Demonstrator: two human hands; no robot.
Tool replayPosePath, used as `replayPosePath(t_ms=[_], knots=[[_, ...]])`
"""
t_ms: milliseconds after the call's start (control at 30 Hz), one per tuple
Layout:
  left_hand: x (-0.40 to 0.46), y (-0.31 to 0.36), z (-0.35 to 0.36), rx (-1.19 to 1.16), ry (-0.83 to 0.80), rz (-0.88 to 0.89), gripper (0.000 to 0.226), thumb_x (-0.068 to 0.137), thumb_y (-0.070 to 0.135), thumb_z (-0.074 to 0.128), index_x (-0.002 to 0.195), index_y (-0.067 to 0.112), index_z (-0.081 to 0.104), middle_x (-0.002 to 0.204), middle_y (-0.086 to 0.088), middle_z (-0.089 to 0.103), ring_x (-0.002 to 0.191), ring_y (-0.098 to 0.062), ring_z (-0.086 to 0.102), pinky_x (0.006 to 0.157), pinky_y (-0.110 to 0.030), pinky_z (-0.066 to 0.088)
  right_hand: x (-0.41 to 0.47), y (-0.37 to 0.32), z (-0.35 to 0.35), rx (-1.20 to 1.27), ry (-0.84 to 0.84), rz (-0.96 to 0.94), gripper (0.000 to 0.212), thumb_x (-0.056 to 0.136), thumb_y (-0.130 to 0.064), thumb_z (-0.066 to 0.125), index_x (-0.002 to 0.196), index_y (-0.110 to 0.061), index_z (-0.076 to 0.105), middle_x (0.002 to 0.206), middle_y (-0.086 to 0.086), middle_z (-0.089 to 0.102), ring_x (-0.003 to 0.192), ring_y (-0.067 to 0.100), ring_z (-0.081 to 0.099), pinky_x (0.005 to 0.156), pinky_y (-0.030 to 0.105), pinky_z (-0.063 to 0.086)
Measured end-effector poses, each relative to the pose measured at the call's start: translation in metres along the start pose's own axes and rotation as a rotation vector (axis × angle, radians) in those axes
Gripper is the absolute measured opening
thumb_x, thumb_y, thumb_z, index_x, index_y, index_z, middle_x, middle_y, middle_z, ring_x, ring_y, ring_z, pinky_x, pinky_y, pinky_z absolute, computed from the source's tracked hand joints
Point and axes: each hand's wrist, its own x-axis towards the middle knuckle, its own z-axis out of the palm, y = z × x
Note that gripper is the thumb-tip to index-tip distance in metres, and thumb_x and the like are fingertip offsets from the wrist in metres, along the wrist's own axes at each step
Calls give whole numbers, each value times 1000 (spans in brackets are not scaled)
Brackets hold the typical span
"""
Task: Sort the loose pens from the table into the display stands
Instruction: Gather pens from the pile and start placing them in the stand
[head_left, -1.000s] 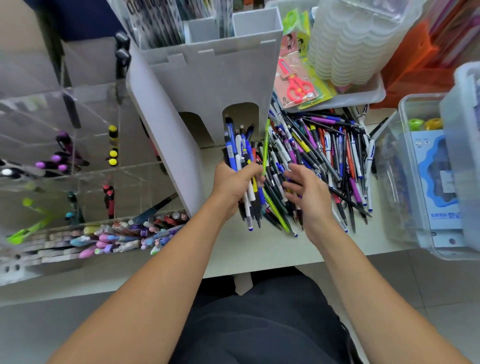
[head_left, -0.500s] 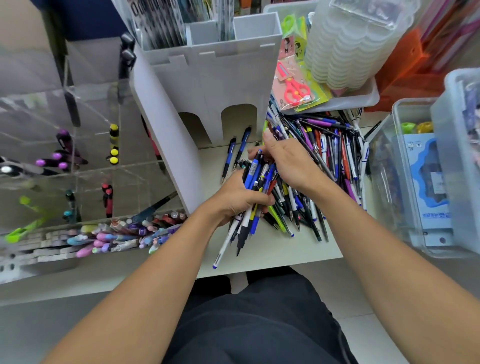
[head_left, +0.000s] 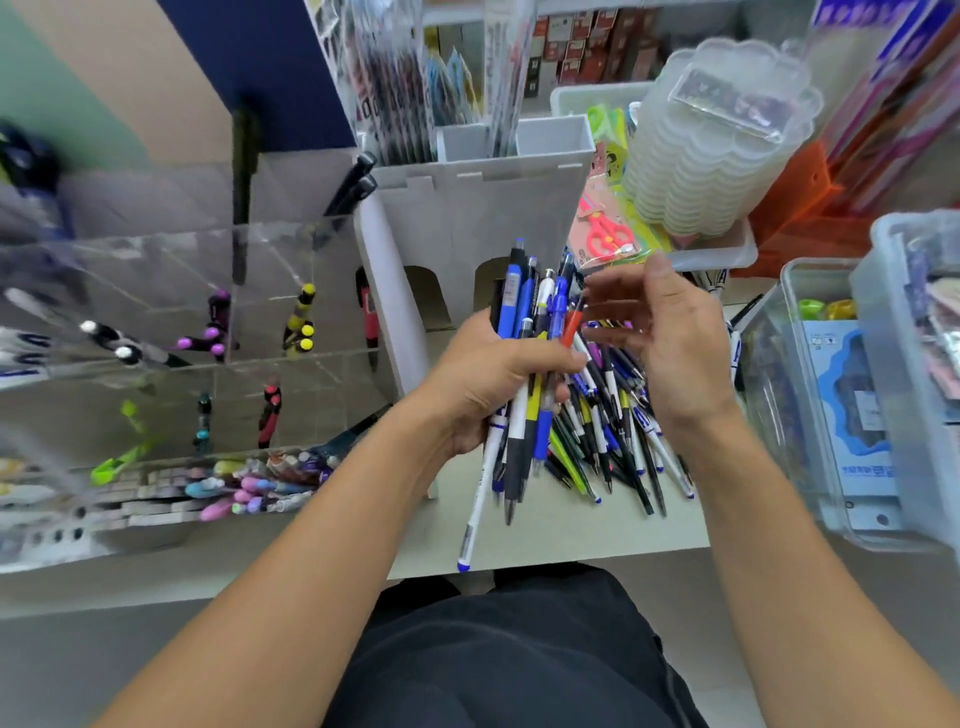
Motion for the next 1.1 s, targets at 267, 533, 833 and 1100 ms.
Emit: replayPosePath(t_ms=[267,533,833,1100], knots=[[-76,62,-45,50,87,368,19,80,-9,73,79,4,60,60,-7,58,48,-19,57,50,-29,51,-20,-74,78,-90,-98,-331,40,101,-39,52,71,-15,61,67,6,61,58,25,56,53,35,43],[-136,68,-134,-539,868,608,19,82,-2,73,87,5,57,55,-5,58,48,-18,60,49,-29,50,-79,-103,172,-616,-752,-258,57,67,-59,83,55,-10,58,44,-3,50,42,3,37,43,18,30],[-152,37,-180,-1059,1178,459,42,84,1,72,119,-13,55,50,-4,63,44,-16,60,45,-23,50,-96,-83,224,-1154,-685,-563,23,77,-43,81,72,-26,66,65,-11,63,67,16,59,64,35,51],[-157,36,-204,-972,1173,474,53,85,5,74,131,-10,52,59,-6,66,52,-18,65,52,-27,55,-66,-104,178,-617,-899,-34,13,86,-22,70,99,-24,72,69,5,70,49,8,52,47,14,39]])
